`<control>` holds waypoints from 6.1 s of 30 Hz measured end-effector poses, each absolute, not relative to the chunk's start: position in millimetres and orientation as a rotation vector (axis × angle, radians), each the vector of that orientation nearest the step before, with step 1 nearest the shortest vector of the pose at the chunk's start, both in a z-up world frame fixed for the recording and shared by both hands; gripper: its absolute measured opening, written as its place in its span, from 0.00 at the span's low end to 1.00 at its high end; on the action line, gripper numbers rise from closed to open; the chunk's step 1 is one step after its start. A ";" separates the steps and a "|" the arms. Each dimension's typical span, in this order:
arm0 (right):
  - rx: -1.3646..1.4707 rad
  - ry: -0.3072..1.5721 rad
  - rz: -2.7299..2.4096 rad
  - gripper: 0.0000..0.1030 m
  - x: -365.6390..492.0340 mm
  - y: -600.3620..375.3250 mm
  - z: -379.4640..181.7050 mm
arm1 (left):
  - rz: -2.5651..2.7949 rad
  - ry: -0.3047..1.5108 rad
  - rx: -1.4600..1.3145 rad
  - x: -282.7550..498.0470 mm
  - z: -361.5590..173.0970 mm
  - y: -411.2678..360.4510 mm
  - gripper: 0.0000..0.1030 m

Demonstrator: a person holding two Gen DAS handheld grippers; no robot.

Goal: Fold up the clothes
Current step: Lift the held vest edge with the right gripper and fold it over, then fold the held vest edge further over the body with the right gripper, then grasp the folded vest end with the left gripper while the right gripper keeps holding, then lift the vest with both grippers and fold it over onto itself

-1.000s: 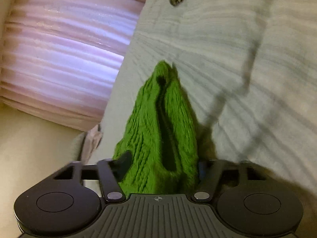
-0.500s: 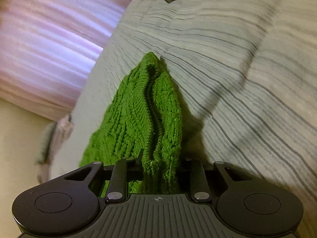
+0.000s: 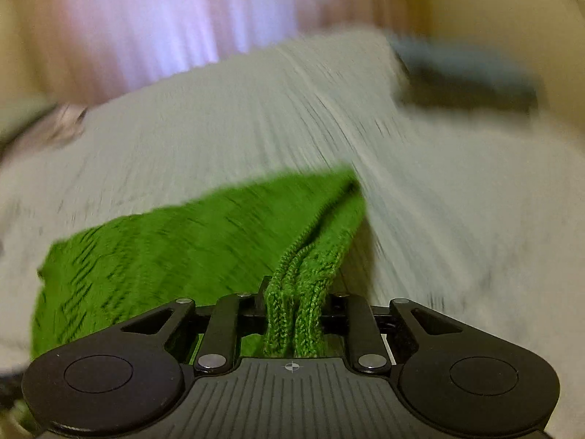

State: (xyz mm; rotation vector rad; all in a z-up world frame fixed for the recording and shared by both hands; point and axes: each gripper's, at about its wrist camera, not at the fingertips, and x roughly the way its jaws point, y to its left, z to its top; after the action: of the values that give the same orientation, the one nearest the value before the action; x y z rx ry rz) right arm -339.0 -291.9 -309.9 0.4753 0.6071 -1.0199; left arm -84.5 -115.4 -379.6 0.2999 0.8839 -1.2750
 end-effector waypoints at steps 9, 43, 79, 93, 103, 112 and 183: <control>-0.207 0.657 -0.699 0.18 -197.1 -171.4 -301.1 | -1.177 0.951 0.120 -31.0 -367.2 -62.2 0.35; 0.578 0.459 -0.755 0.96 -287.9 -205.7 -316.9 | -1.060 1.000 0.008 14.8 -382.4 -5.9 0.37; 1.286 0.231 -0.642 0.78 -428.6 -395.8 -399.3 | -1.249 1.112 0.041 -38.2 -367.1 -115.8 0.46; 1.422 0.137 -0.702 0.19 -426.6 -323.8 -415.9 | -1.272 1.259 -0.123 -20.6 -408.6 -186.1 0.31; 1.320 0.205 -0.809 0.34 -466.0 -336.6 -394.8 | -1.446 1.195 -0.014 -59.9 -407.2 -158.9 0.13; 1.389 -0.108 -0.728 0.57 -489.8 -320.3 -371.6 | -1.440 1.163 -0.103 -24.5 -376.6 -153.8 0.42; 1.039 0.097 -0.964 0.69 -509.9 -295.9 -345.2 | -1.482 1.161 -0.080 -44.6 -382.5 -171.1 0.36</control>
State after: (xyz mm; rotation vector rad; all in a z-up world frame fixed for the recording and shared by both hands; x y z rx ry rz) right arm -509.9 -295.9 -345.2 1.0392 0.0969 -0.9643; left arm -44.5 -171.1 -382.5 -0.0797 1.1611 -1.4816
